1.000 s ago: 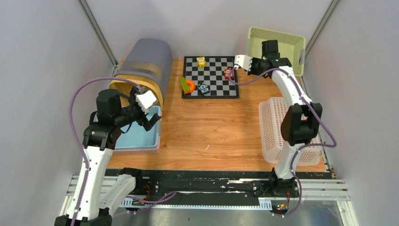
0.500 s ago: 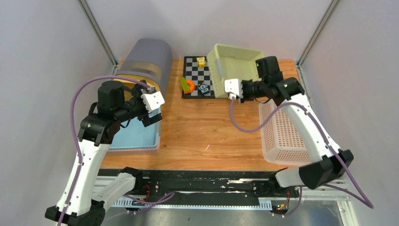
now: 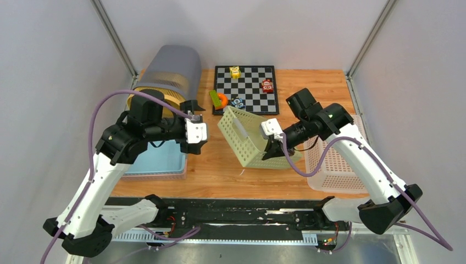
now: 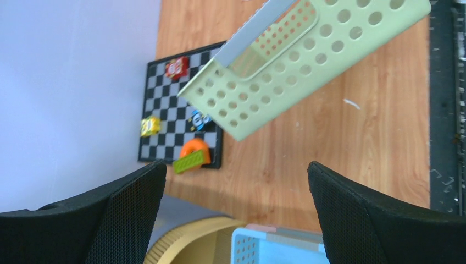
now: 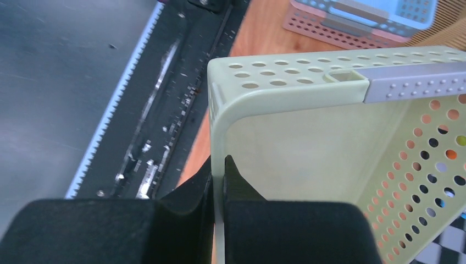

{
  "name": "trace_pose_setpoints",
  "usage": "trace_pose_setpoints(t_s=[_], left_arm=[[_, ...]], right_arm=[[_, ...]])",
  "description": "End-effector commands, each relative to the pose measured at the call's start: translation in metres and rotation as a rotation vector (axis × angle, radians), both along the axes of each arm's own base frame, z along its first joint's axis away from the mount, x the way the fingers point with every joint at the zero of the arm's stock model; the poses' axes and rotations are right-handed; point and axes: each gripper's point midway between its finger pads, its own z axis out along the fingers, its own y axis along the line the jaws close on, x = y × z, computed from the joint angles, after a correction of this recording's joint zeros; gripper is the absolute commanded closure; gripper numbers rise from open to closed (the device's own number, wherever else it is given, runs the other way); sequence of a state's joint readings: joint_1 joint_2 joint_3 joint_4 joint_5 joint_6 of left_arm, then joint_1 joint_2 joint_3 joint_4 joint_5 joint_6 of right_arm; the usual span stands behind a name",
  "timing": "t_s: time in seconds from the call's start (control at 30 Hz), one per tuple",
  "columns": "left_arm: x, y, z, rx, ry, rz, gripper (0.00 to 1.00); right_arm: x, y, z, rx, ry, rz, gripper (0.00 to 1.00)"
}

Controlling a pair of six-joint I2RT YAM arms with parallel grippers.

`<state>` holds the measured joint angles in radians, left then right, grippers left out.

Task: Turn the large container upside down
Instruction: Turn the container upside down at the center of the board.

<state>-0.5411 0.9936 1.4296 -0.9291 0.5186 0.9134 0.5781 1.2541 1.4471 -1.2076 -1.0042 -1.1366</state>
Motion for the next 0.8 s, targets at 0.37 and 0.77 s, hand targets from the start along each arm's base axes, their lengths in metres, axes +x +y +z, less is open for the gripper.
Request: trace_pose_setpoints(t_s=[0.37,0.77], left_arm=[[-0.043,-0.064,-0.011,0.096,0.057,-0.322,0.01],[-0.045,-0.086,-0.047,0.158,0.093,-0.347,0.25]], right_arm=[[-0.056,0.012,-0.003,0.055,0.374,0.165,0.98],[-0.062,0.014,-0.009,0.021,0.396,0.207,0.98]])
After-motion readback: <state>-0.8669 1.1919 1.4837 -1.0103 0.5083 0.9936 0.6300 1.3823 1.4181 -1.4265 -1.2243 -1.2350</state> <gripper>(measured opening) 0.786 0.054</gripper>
